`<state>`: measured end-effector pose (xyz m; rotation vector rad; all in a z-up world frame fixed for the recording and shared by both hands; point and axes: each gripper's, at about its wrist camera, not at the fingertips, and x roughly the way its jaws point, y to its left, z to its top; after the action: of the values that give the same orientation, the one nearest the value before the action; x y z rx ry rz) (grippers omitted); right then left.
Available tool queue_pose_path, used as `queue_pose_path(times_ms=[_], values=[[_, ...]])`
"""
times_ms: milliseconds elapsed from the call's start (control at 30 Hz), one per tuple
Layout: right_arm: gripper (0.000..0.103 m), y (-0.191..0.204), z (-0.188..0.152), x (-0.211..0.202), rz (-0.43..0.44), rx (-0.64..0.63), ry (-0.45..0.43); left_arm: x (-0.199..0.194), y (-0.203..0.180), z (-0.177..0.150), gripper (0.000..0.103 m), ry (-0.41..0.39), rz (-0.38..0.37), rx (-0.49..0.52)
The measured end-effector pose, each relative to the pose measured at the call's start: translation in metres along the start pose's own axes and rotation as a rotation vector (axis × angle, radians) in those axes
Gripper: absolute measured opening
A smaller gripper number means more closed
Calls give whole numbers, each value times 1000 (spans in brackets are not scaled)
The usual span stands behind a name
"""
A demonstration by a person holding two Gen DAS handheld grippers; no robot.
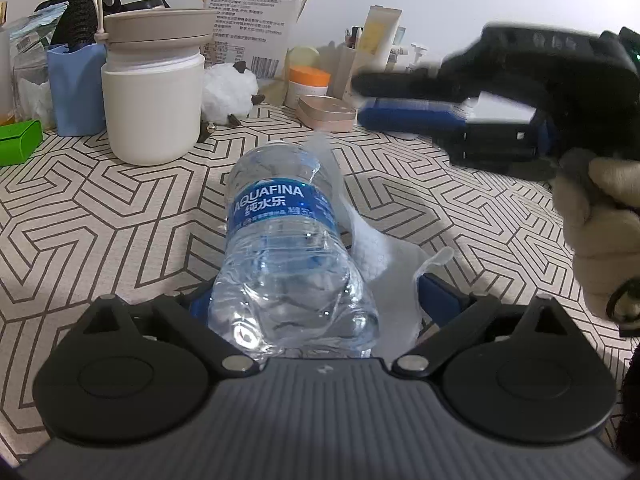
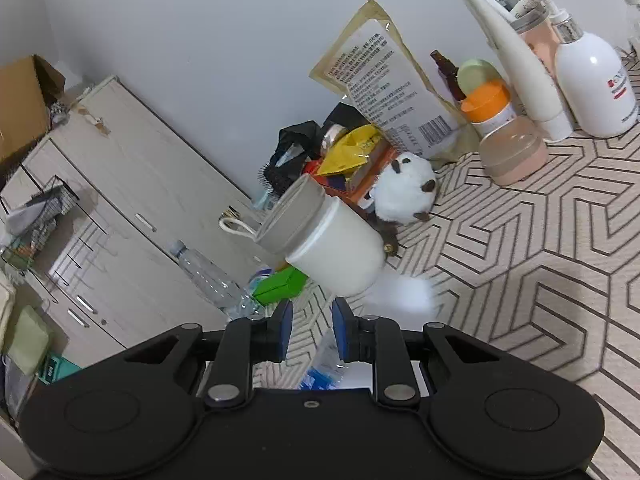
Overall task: Clean container
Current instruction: 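Hold the bottle with the left tool while the right tool wipes around its base, then hold the bottle with the left tool while the right tool wipes over its bottom end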
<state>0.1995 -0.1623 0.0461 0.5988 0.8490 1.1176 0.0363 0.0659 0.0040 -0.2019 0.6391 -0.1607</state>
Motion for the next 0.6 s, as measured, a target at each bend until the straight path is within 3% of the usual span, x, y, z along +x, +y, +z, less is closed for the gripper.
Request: queue_pose_path(times_ms=[100, 167, 200, 300, 433, 600], values=[[31, 3, -9, 2, -77, -31, 32, -1, 1, 0, 99, -7, 3, -6], [59, 9, -17, -1, -156, -90, 55, -1, 1, 0, 99, -5, 3, -3], [63, 12, -22, -2, -198, -131, 70, 0, 0, 0, 99, -3, 6, 0], [65, 22, -28, -1, -268, -261, 116, 0, 0, 0, 99, 1, 6, 3], [77, 27, -34, 11, -285, -361, 190, 0, 1, 1, 102, 4, -4, -1], [76, 25, -49, 33, -417, -478, 263, 1, 0, 0, 103, 10, -6, 11]])
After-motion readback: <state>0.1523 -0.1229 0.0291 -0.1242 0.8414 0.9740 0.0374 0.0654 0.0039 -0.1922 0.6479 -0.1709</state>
